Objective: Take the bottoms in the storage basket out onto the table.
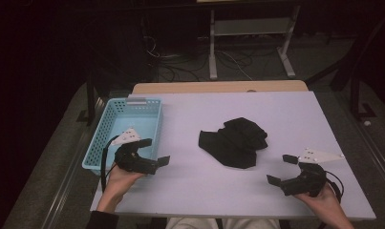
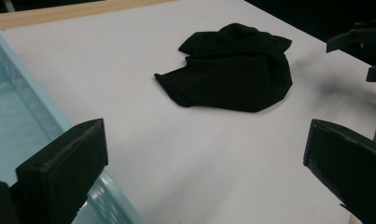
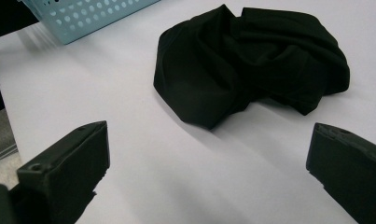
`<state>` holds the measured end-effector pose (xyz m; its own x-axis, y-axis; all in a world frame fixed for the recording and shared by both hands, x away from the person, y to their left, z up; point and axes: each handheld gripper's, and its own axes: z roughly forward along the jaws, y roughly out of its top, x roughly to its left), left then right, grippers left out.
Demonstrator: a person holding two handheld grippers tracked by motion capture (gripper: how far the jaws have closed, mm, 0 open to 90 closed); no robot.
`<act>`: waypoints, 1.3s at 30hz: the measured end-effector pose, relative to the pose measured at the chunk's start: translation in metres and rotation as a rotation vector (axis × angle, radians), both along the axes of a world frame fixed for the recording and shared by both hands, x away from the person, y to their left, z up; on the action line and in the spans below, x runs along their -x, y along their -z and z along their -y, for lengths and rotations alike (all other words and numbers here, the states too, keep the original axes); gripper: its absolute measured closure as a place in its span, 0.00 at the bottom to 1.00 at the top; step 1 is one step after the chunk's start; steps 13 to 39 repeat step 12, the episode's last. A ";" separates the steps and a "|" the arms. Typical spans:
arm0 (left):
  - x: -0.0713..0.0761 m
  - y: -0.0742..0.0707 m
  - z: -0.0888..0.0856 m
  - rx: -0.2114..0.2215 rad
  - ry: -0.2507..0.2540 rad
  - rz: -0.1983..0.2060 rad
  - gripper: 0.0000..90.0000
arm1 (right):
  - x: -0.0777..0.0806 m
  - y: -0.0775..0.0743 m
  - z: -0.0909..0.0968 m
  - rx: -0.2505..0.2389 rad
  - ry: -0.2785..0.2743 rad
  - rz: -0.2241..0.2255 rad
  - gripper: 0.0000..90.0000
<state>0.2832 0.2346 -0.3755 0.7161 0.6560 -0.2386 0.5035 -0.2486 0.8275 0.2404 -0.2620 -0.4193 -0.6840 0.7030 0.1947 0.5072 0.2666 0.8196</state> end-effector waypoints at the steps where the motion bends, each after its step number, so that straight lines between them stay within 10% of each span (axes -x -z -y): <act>1: 0.001 0.002 0.000 0.005 -0.003 0.000 0.00 | 0.000 0.000 0.000 0.000 -0.001 0.001 0.00; 39: 0.013 0.012 -0.004 -0.018 -0.027 0.022 0.00 | 0.000 -0.001 0.000 -0.005 -0.003 0.005 0.00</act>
